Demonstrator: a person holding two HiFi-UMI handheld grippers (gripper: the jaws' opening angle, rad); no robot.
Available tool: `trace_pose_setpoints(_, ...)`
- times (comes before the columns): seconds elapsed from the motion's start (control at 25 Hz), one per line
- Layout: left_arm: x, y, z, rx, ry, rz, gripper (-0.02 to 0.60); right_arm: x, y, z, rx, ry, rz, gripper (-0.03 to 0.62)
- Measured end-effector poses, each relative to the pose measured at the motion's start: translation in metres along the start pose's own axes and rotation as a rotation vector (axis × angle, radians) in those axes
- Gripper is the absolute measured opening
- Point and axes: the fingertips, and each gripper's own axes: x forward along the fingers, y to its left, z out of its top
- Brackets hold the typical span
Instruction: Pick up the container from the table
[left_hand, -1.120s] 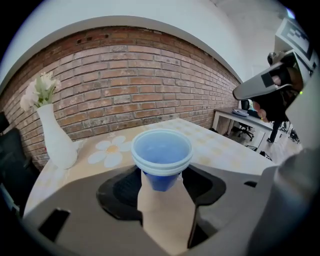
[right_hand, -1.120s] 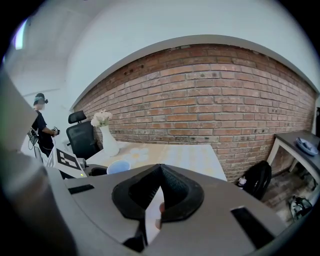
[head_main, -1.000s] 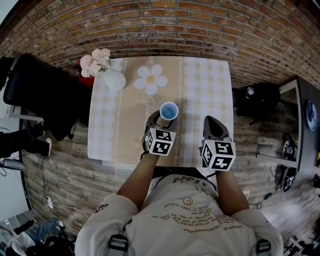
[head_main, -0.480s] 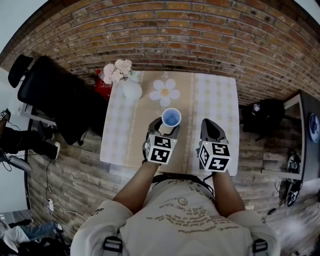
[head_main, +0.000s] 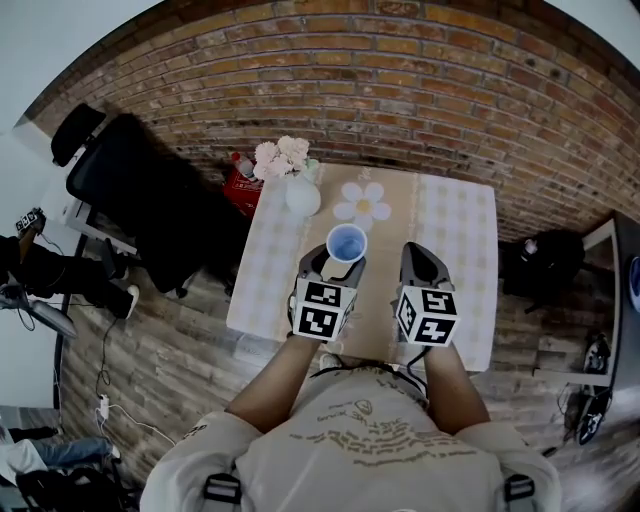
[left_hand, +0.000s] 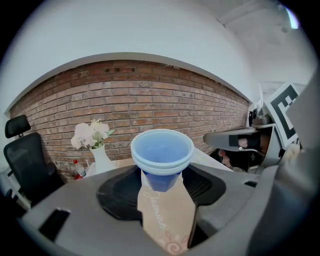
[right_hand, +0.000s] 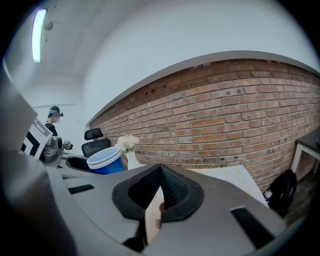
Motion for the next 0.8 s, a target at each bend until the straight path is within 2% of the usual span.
trace_pose_setpoints(0.8,-0.007,0.013,0.003,-0.035,-0.021,0.004,0.268,0.008,0.018,0.011,-0.062,0.000,0.017,0.002)
